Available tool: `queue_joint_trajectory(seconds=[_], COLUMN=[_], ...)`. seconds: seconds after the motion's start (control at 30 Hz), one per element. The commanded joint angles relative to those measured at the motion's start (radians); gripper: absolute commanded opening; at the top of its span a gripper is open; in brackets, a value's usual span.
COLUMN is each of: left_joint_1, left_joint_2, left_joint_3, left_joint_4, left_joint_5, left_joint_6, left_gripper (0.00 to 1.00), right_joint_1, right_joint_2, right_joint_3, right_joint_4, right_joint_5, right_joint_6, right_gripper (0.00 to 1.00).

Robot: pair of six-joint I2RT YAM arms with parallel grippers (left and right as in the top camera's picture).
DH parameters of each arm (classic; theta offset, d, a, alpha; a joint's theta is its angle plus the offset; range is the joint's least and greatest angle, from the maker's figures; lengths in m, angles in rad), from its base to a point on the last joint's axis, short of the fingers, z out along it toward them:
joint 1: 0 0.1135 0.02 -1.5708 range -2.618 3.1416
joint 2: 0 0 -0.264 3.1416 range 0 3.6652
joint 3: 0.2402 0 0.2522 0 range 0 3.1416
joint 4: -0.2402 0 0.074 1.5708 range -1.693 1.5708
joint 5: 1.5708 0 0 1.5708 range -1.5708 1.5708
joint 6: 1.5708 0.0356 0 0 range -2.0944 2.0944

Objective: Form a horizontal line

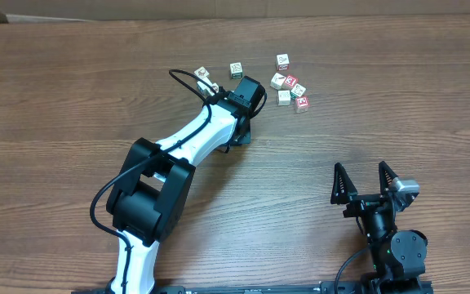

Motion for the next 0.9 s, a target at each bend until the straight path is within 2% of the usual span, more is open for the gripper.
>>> queue_joint_trajectory(seconds=[0.0, 0.07, 0.17, 0.43, 0.87], left_joint_1=[0.005, 0.005, 0.005, 0.005, 0.005], left_joint_2=[0.039, 0.039, 0.037, 0.033, 0.033], left_joint_3=[-0.005, -0.005, -0.005, 0.089, 0.461], left_joint_4=[-0.004, -0.005, -0.008, -0.093, -0.339], left_joint_5=[-0.014, -0.014, -0.014, -0.015, -0.019], left_joint_6=[-0.015, -0.015, -0.015, 0.0, 0.051], left_gripper=[0.34, 0.43, 0.47, 0.45, 0.49], right_joint_1=[0.002, 0.002, 0.002, 0.002, 0.002], right_joint_2=[-0.003, -0.003, -0.003, -0.003, -0.003], right_joint_3=[-0.01, -0.01, -0.01, -0.01, -0.01], right_joint_4=[0.006, 0.006, 0.006, 0.006, 0.006], right_joint_5=[-0.005, -0.005, -0.005, -0.005, -0.005], right_joint_6=[-0.003, -0.003, -0.003, -0.003, -0.003], right_gripper=[1.0, 1.0, 1.0, 1.0, 1.0])
